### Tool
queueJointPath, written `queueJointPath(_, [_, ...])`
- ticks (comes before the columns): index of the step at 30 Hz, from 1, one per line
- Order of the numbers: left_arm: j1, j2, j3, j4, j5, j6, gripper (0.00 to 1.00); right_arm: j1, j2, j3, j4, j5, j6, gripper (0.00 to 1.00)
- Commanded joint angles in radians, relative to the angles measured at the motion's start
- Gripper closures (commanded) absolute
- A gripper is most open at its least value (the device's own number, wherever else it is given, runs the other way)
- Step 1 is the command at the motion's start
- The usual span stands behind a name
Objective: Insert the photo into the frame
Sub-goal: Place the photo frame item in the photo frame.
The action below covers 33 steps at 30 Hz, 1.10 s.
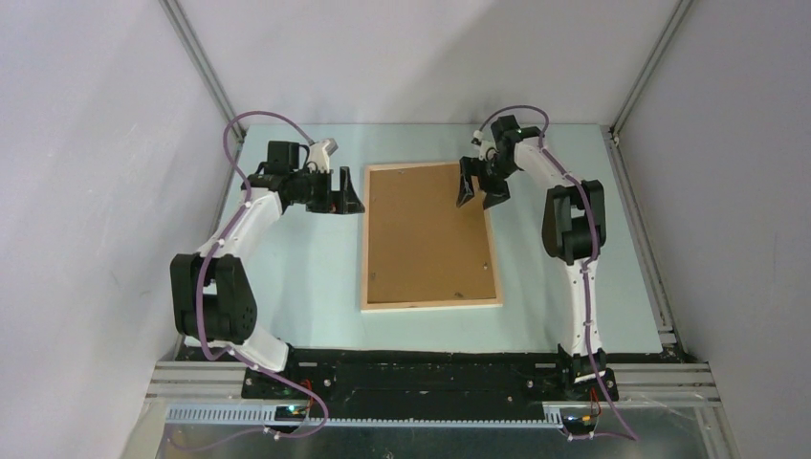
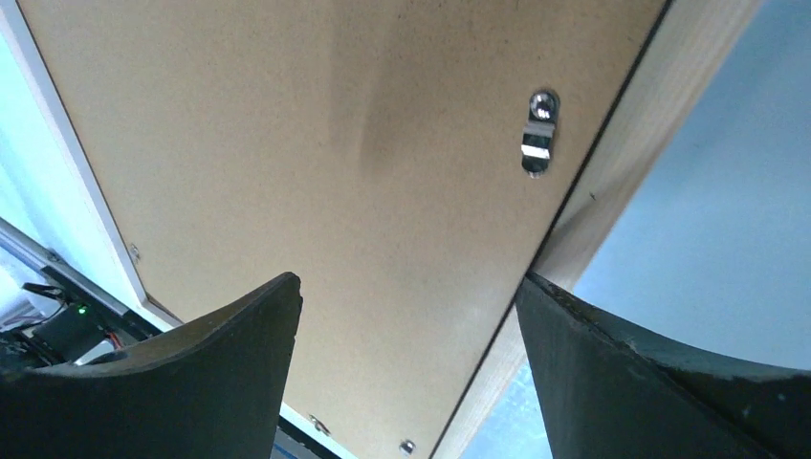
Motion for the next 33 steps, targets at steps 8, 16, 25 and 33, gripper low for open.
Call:
queueJointPath(8, [0.009,-0.003,0.017,0.004,-0.018,0.018,0.01,0.001,-0.201,-0.075,0.007,0.083,-0.072,0.13])
queueJointPath(16, [0.008,0.013,0.011,0.007,-0.043,0.032,0.00,0.008,-0.387,-0.362,0.219,0.135,-0.140,0.14])
queueJointPath(25, [-0.015,0.103,0.020,0.016,-0.121,-0.006,0.00,0.038,-0.514,-0.586,0.295,0.220,-0.196,0.14])
queueJointPath(33, [-0.083,0.211,0.111,0.000,-0.295,-0.046,0.03,0.036,-0.533,-0.665,0.327,0.208,-0.204,0.15])
